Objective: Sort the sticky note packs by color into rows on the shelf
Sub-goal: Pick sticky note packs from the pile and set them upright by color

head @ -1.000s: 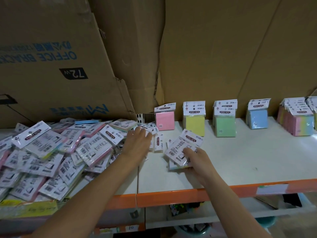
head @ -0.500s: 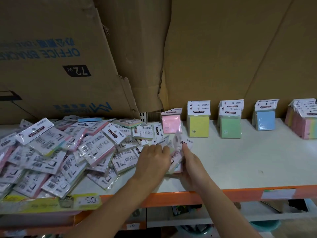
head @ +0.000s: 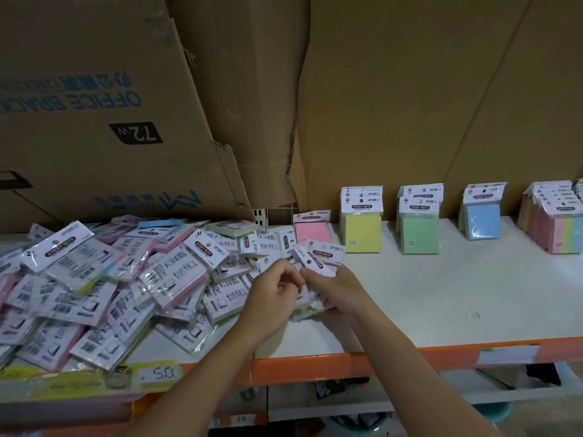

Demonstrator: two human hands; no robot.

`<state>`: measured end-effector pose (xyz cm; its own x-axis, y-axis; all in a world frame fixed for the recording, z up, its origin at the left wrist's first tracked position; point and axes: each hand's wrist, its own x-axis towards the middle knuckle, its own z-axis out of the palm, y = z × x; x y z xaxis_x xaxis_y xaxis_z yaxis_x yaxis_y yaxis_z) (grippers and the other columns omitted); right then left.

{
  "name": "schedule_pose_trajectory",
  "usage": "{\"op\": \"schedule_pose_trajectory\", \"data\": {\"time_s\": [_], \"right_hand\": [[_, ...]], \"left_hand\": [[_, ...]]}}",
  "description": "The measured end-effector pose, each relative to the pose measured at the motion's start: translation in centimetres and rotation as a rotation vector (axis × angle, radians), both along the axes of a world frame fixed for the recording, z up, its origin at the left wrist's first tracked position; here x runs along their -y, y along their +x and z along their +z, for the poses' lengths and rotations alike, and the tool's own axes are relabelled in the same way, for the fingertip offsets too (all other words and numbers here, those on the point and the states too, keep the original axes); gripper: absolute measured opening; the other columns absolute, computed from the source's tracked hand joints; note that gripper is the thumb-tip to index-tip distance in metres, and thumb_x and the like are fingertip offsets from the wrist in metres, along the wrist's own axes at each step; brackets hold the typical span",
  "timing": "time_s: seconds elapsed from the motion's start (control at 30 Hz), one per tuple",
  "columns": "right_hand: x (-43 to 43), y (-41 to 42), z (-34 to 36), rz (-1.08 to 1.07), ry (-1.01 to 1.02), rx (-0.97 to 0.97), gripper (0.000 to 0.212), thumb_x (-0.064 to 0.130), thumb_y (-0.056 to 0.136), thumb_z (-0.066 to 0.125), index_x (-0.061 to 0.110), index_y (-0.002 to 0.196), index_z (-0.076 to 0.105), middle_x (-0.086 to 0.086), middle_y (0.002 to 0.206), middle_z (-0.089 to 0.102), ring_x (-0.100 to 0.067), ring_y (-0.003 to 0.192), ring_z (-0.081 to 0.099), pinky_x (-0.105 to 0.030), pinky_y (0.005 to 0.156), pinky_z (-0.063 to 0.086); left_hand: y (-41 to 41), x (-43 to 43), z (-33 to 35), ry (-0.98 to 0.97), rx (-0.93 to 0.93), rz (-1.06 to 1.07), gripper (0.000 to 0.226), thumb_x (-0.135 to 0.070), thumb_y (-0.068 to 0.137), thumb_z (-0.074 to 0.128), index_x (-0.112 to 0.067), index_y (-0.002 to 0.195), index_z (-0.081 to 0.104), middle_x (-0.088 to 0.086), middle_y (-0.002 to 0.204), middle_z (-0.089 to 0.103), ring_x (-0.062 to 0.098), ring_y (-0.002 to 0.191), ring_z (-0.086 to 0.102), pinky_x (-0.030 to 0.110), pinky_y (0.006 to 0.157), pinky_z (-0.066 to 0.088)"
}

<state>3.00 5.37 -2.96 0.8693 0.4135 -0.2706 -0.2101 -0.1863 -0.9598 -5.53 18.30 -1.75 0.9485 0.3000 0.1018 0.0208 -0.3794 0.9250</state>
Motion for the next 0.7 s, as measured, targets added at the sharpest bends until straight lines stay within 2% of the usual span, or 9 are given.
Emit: {"op": "schedule_pose_trajectory", "data": {"time_s": [0.07,0.13,0.2,0.27,0.37,0.47,0.57,0.63,0.7], "right_hand": [[0.2,0.2,-0.3,-0.001,-0.041,0.009,0.012,0.019,0.083,0.071,0.015,0.093,0.074,-0.009,0.085,0.077,-0.026,0.075,0.074,-0.031,0.058,0.056],[1.2,0.2,-0.6,-0.024,-0.041,0.002,0.012,0.019,0.084,0.07,0.016,0.096,0.073,-0.011,0.089,0.076,-0.025,0.075,0.072,-0.031,0.059,0.053],[2.6,0.5,-0.8,-0.052,-0.03,-0.024,0.007,0.019,0.086,0.07,0.019,0.092,0.071,-0.009,0.087,0.077,-0.018,0.068,0.068,-0.024,0.053,0.05],[3.7,0.8,-0.9,-0.025,-0.054,-0.021,0.003,0.021,0.087,0.07,0.019,0.089,0.07,-0.01,0.084,0.076,-0.017,0.066,0.067,-0.023,0.052,0.048],[4.1,1.0,-0.8,0.056,-0.06,0.05,0.02,0.032,0.093,0.065,0.014,0.099,0.071,-0.017,0.093,0.075,-0.029,0.079,0.071,-0.031,0.066,0.05],[4.0,0.6,-0.6,0.104,0.012,0.117,0.024,0.044,0.096,0.06,0.027,0.111,0.07,0.001,0.098,0.077,-0.013,0.086,0.073,-0.02,0.064,0.05],[4.1,0.1,-0.5,0.149,0.093,0.112,0.021,0.034,0.093,0.067,0.032,0.114,0.068,0.007,0.095,0.076,-0.005,0.081,0.072,-0.015,0.059,0.05],[4.4,0.2,-0.7,0.148,0.082,0.115,0.024,0.019,0.09,0.071,0.025,0.113,0.068,0.004,0.09,0.075,-0.011,0.077,0.07,-0.016,0.055,0.048],[5.1,0.6,-0.7,0.102,0.061,0.11,0.025,0.008,0.088,0.069,0.017,0.11,0.065,-0.001,0.092,0.075,-0.018,0.081,0.071,-0.021,0.056,0.049]], "left_hand": [[0.7,-0.2,0.1,-0.079,-0.029,0.04,0.038,0.004,0.091,0.049,-0.027,0.073,0.058,0.004,0.076,0.062,0.018,0.063,0.056,0.029,0.058,0.047],[1.3,-0.3,-0.3,0.075,-0.024,0.111,0.028,-0.002,0.092,0.053,-0.027,0.08,0.056,-0.001,0.09,0.059,0.014,0.081,0.057,0.022,0.067,0.045],[1.4,-0.5,-0.7,0.397,-0.078,0.114,0.014,-0.017,0.093,0.06,-0.024,0.104,0.057,-0.005,0.115,0.05,0.015,0.111,0.048,0.025,0.085,0.043],[1.3,-0.2,-1.6,0.485,-0.221,0.036,0.042,-0.036,0.091,0.064,-0.021,0.127,0.049,-0.001,0.128,0.041,0.017,0.121,0.042,0.031,0.094,0.042],[0.8,1.2,-2.4,0.295,-0.234,-0.005,0.052,-0.04,0.087,0.07,-0.025,0.129,0.044,-0.005,0.125,0.039,0.007,0.109,0.049,0.019,0.084,0.045],[1.1,3.0,-3.2,0.091,-0.034,0.069,0.038,-0.024,0.089,0.071,-0.036,0.116,0.045,-0.014,0.118,0.04,-0.014,0.101,0.047,-0.003,0.075,0.037],[2.0,4.4,-3.0,-0.008,0.075,0.118,0.043,-0.003,0.095,0.057,-0.045,0.104,0.048,-0.013,0.118,0.046,-0.013,0.107,0.05,-0.001,0.081,0.039],[2.9,4.6,-2.6,-0.116,0.061,0.116,0.045,0.0,0.097,0.051,-0.045,0.1,0.052,-0.014,0.119,0.051,-0.009,0.113,0.051,0.005,0.083,0.042],[4.2,3.8,-2.2,-0.083,0.049,0.074,0.036,-0.003,0.098,0.049,-0.039,0.101,0.055,-0.016,0.119,0.051,0.004,0.117,0.052,0.01,0.087,0.045]]}}
